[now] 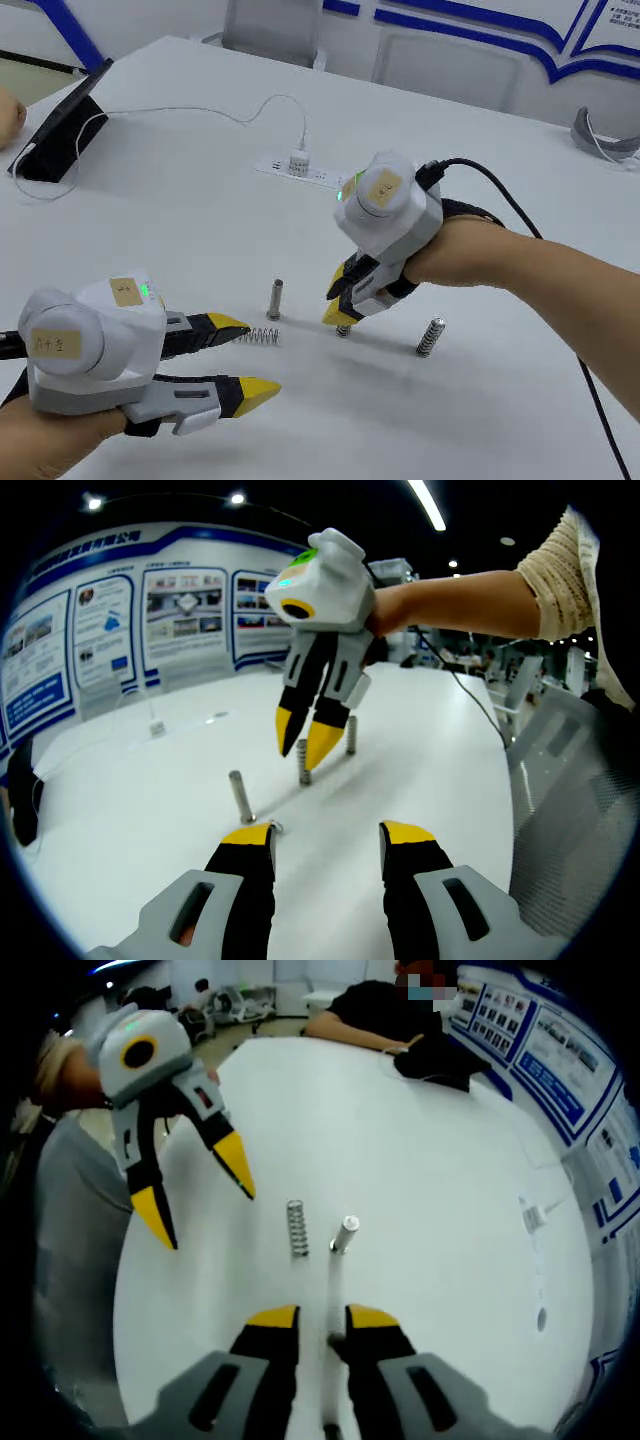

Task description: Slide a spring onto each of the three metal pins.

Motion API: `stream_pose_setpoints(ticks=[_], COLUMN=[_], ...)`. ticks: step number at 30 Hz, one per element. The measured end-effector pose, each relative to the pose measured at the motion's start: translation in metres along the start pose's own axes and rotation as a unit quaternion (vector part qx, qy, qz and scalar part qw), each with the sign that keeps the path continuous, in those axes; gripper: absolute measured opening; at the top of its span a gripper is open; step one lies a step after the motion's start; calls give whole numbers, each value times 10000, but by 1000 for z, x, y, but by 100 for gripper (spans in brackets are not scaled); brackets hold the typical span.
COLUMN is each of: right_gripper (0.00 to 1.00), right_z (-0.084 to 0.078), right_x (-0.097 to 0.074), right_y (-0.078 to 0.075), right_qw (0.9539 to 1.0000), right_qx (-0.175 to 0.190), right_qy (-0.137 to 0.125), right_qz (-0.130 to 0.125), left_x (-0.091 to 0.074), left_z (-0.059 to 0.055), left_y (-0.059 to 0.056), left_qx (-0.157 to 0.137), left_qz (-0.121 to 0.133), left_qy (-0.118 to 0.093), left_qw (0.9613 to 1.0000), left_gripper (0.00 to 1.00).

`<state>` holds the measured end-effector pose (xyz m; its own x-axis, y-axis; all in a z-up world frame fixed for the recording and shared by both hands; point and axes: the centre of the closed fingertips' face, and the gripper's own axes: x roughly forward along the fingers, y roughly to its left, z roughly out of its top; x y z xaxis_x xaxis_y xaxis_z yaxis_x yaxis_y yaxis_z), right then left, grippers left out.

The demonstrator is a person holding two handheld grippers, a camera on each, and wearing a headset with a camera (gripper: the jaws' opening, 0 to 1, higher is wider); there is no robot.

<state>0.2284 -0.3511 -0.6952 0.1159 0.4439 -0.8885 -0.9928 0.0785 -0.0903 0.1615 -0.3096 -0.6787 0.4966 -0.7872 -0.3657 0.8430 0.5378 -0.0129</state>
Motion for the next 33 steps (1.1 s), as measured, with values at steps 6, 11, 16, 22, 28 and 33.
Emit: stream_pose_setpoints(ticks=[6,11,16,22,28,33], right_gripper=[18,17,16,15,14,14], right_z=[11,19,28,29,29,27], right_x=[12,20,28,41,48,55], right_y=[11,15,16,17,16,17], right_qw=[9999,9997,9994,9993,9993,9992], right_qx=[-25,-80,-141,-184,-275,-280], right_qy=[-92,-162,-263,-243,-192,-150], right_qz=[121,149,160,193,184,233], left_x=[-3,-4,-6,-9,-11,-11], left_z=[-1,-2,-3,-5,-8,-7], left_y=[2,3,5,8,10,11], left_qx=[-11,-25,-29,-53,-83,-98], left_qz=[36,61,74,123,160,179], left_qy=[9,15,24,33,57,45], left_qw=[10000,10000,10000,9999,9998,9998], left_gripper=[42,42,42,42,41,41])
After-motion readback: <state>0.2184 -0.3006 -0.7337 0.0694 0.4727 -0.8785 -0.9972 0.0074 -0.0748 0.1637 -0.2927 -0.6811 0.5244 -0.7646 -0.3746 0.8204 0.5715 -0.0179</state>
